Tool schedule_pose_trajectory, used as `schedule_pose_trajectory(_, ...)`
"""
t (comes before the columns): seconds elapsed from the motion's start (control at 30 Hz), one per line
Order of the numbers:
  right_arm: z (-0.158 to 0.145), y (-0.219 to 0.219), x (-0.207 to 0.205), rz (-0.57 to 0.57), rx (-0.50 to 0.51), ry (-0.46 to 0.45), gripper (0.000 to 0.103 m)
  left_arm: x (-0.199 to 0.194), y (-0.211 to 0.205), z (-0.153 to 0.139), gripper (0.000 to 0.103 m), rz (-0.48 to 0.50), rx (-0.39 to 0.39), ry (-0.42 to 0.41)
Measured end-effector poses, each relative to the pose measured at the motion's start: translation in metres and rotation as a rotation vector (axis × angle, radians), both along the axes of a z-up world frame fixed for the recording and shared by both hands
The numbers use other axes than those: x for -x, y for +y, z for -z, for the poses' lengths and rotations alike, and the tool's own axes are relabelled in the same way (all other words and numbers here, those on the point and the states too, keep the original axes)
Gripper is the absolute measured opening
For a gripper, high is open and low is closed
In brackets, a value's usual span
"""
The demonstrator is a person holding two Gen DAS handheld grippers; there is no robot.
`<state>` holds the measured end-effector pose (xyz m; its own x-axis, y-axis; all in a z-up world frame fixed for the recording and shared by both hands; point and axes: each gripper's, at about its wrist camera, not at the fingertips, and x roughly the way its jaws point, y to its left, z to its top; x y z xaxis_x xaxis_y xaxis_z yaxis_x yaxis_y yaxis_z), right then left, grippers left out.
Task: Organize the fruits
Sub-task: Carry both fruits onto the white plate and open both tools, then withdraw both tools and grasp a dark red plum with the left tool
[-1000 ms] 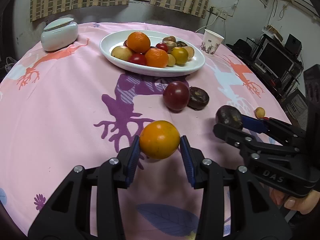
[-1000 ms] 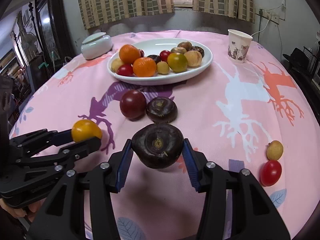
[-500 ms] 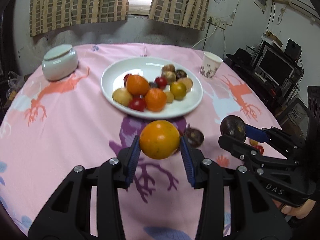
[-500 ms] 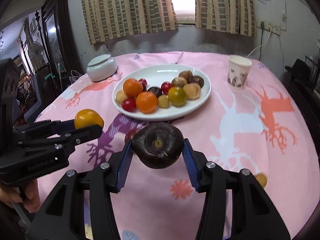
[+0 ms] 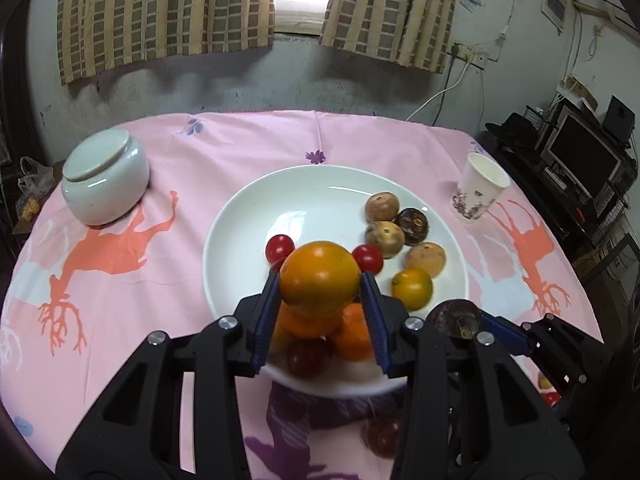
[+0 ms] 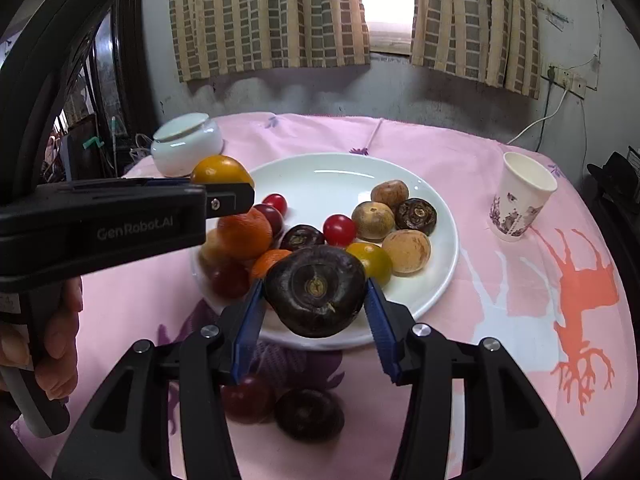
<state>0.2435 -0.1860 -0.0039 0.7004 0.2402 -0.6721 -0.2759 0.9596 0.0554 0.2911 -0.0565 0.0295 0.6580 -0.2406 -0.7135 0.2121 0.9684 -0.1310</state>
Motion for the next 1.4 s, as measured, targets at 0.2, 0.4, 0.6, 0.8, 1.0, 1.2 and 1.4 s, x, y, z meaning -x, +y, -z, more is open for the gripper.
schedule_pose_trajectory(0.2, 0.016, 0.003, -0.017, 0.006, 0.029, 0.021, 0.051, -0.012, 0.0, 0.01, 0.041, -0.001, 0.002, -0.009)
schedule_pose_trajectory(0.4, 0.022, 0.009, -0.021, 0.028, 0.077, 0.007, 0.054, -0.014, 0.007, 0.011, 0.053, -0.031, -0.017, -0.031)
schedule_pose_trajectory(0.6, 0.014, 0.004, -0.012, 0.044, 0.085, -0.009, 0.054, -0.006, 0.018, 0.002, 0.062, -0.069, -0.047, -0.071)
schedule_pose_trajectory(0.8, -0.001, -0.009, 0.013, 0.042, 0.041, -0.015, 0.054, 0.019, 0.027, -0.011, 0.063, -0.06, -0.03, -0.07)
schedule_pose_trajectory(1.0, -0.014, -0.027, 0.058, 0.042, -0.019, -0.011, 0.054, 0.068, 0.032, -0.017, 0.068, -0.034, -0.021, -0.075)
schedule_pose_trajectory(1.2, -0.01, -0.049, 0.105, 0.068, -0.094, 0.023, 0.054, 0.119, 0.021, -0.006, 0.07, 0.014, -0.036, -0.067)
schedule_pose_trajectory(1.4, 0.005, -0.063, 0.135, 0.089, -0.142, 0.072, 0.054, 0.154, 0.009, 0.013, 0.07, 0.039, -0.011, -0.039)
